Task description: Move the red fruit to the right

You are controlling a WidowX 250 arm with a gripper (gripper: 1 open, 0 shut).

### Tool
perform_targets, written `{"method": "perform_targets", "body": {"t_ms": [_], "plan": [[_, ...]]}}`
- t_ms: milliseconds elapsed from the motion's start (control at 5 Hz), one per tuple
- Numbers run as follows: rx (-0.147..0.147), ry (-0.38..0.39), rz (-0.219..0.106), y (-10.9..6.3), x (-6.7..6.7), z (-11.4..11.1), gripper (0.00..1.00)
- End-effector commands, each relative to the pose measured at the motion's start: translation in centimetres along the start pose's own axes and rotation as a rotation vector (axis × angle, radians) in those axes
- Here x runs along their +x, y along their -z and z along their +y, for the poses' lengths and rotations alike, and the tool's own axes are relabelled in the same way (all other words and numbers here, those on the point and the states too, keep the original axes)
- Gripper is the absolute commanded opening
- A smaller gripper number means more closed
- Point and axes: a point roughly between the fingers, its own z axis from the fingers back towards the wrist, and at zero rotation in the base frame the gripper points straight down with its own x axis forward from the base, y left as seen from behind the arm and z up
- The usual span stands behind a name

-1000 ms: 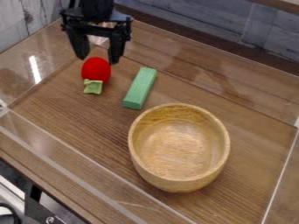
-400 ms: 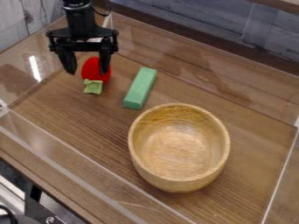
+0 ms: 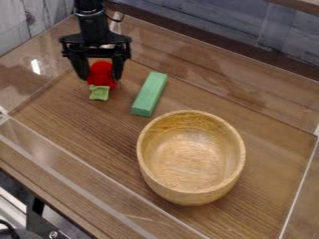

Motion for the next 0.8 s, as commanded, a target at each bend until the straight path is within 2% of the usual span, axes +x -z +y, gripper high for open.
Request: {"method": "perform_targets", "body": {"t_ms": [0,200,600], "plan": [[-0.002,0.006,-0.070,-1.3,1.8,-0.2,1.00],[0.005,-0.007,-0.079,-1.0,2.3,0.1,1.00],[0.014,0.017,-0.086,-1.5,3.5,0.2,1.00]]}}
